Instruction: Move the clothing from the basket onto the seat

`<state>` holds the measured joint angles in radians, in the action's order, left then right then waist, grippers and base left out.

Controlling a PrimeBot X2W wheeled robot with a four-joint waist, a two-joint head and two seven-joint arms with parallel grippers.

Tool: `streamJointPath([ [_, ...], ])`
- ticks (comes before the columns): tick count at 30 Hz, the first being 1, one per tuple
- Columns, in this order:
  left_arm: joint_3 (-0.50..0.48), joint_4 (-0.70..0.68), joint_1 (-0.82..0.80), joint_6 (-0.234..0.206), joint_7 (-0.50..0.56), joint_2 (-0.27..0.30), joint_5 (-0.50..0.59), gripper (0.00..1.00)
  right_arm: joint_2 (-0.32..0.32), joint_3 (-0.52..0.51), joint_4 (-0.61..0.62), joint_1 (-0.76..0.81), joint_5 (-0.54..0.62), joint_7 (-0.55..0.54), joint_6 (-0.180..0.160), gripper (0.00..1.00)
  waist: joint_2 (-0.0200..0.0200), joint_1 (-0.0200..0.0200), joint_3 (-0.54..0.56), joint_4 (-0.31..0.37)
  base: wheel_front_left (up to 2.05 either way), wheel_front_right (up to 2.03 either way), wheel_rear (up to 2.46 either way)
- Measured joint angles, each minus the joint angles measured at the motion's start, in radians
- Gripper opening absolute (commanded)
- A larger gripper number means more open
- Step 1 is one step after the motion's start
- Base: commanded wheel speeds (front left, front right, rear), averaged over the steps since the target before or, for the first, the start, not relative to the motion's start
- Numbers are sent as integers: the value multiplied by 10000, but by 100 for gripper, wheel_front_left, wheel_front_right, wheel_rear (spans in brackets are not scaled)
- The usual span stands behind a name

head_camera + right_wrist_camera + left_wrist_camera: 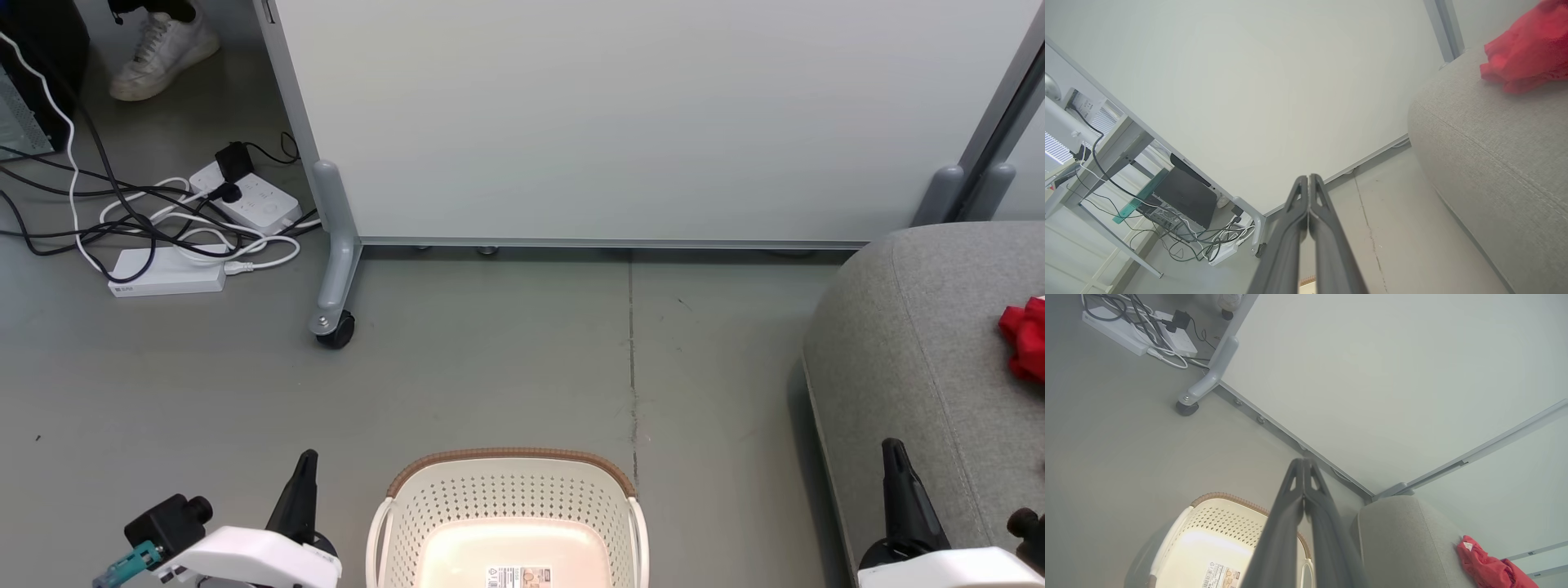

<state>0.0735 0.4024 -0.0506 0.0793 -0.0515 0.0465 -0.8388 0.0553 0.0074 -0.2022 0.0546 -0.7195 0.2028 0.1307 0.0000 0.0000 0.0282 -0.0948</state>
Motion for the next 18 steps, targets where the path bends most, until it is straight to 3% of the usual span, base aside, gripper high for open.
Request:
streamJointPath([
  [18, -696, -224, -328, 119, 957, 6, -1973, 0, -6, -17, 458, 138, -2360, -222, 0, 0, 0, 0, -52, 178, 0, 0, 0],
])
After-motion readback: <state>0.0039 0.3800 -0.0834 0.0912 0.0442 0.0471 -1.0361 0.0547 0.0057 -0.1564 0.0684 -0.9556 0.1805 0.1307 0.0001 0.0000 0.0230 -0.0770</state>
